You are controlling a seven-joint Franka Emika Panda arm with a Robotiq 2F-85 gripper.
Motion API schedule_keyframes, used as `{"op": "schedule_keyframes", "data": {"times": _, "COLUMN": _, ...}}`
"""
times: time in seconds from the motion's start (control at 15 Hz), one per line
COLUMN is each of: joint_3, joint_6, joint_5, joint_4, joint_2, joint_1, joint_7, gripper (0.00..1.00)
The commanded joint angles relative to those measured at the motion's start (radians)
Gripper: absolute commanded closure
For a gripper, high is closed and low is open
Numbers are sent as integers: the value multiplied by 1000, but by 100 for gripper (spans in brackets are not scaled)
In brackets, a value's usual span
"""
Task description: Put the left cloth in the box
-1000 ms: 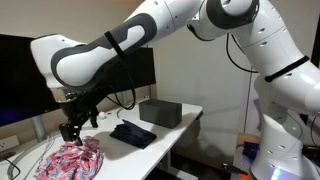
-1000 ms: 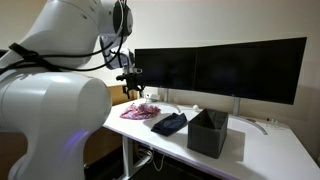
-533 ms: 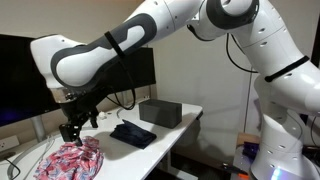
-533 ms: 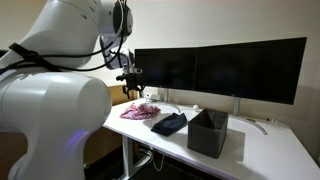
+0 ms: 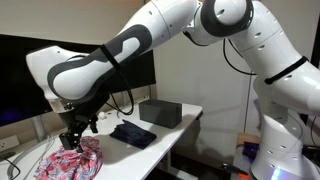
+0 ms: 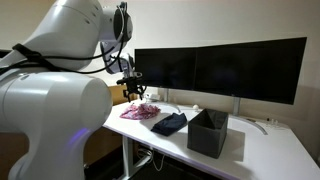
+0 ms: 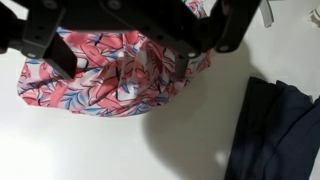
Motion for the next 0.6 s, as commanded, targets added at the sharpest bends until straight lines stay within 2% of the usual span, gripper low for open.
{"op": "schedule_keyframes", "data": {"times": 0.0, "joint_3": -28, "joint_6": -49, "joint_5": -38, "joint_4": 102, "joint_2": 89, "joint_1": 33, "joint_7": 46, "gripper": 0}}
{"op": "schedule_keyframes", "data": {"times": 0.53, "joint_3": -75, "joint_6": -107, "joint_5": -27, "joint_4": 267, "joint_2": 210, "joint_1": 73, "joint_7": 77, "gripper": 0}}
